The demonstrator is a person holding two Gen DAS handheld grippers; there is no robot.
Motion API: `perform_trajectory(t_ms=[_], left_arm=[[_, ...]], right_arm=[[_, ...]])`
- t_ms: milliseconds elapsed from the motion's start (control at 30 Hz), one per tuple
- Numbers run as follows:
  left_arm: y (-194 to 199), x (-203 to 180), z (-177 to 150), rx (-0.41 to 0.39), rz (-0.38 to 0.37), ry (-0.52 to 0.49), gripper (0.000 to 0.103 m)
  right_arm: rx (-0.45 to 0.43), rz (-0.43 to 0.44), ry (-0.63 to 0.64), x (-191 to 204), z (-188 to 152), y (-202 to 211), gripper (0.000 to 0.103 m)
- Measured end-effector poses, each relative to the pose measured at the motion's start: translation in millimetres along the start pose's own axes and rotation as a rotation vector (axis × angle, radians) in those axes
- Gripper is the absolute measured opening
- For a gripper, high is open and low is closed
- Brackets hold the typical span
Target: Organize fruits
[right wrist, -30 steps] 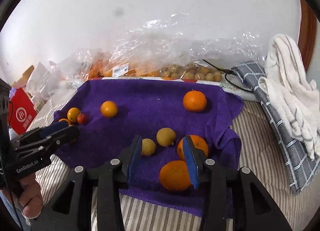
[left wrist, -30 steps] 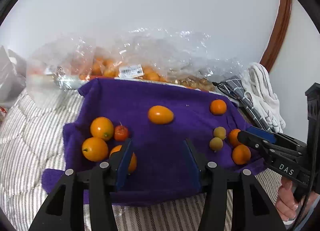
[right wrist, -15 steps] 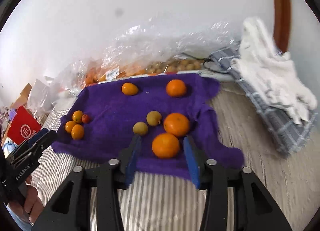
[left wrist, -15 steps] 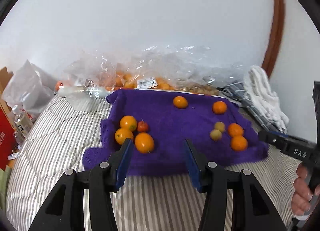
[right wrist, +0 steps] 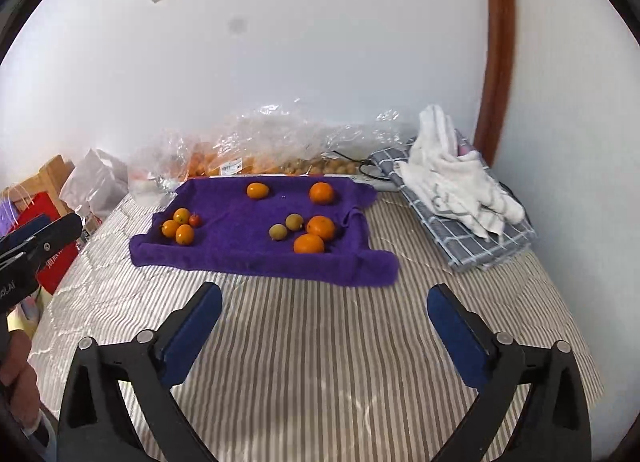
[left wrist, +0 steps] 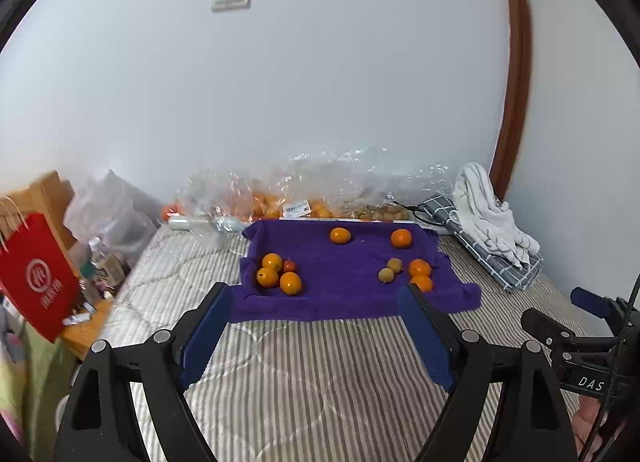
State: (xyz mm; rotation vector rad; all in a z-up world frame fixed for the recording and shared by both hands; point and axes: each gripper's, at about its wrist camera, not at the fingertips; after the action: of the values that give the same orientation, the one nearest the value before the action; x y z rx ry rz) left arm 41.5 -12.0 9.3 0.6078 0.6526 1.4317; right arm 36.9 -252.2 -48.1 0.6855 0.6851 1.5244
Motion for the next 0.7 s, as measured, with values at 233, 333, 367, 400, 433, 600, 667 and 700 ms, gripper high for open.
perform_trajectory(t_ms=[233, 333, 367, 400, 433, 600, 667, 700], left_arm=[[34.2, -6.4, -14.3, -0.018, 0.048, -0.017, 0.086], [45.2, -5.3, -18.6, -0.05, 0.05, 0.001, 0.086], [47.2, -6.3, -19.6, -0.049, 0.053, 0.001, 0.086], [49.5, -6.5, -20.4, -0.049, 0.054, 0.002, 0.086], [51.9, -6.4, -21.3, -0.051, 0.047, 0.003, 0.086], [56.1, -8.3, -24.4, -0.039, 0.052, 0.006, 0.086], [55.9, -8.8, -24.8, -0.034, 0.062, 0.013, 0.086], [56.4, -9.2, -25.5, -0.038, 0.055, 0.014, 0.086]], right_arm=[[-0.063, 0.0, 0.004, 5.8, -18.2, 52.7, 0.101], [-0.081, 0.025, 0.018, 7.5, -22.1, 66.5, 0.101], [-0.084, 0.033, 0.015, 6.9, -22.9, 69.9, 0.101], [-0.086, 0.03, 0.011, 6.7, -23.4, 71.9, 0.101], [-0.09, 0.025, 0.009, 6.3, -23.6, 73.4, 0.101], [-0.095, -0.004, 0.005, 3.9, -29.0, 80.5, 0.101], [-0.095, -0.005, -0.001, 1.9, -30.4, 81.3, 0.101], [-0.093, -0.001, -0.005, 0.8, -30.8, 81.2, 0.101]])
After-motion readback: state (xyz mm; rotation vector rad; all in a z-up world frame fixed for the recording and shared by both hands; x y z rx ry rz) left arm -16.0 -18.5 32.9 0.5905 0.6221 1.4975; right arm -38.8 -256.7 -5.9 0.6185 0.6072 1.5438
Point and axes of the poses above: each gripper's, at about its wrist camera, not at the fingertips, and y roughly against the way its jaws point, x to its left, z to its top, and after that the axes turned 12 degrees about x, right-handed
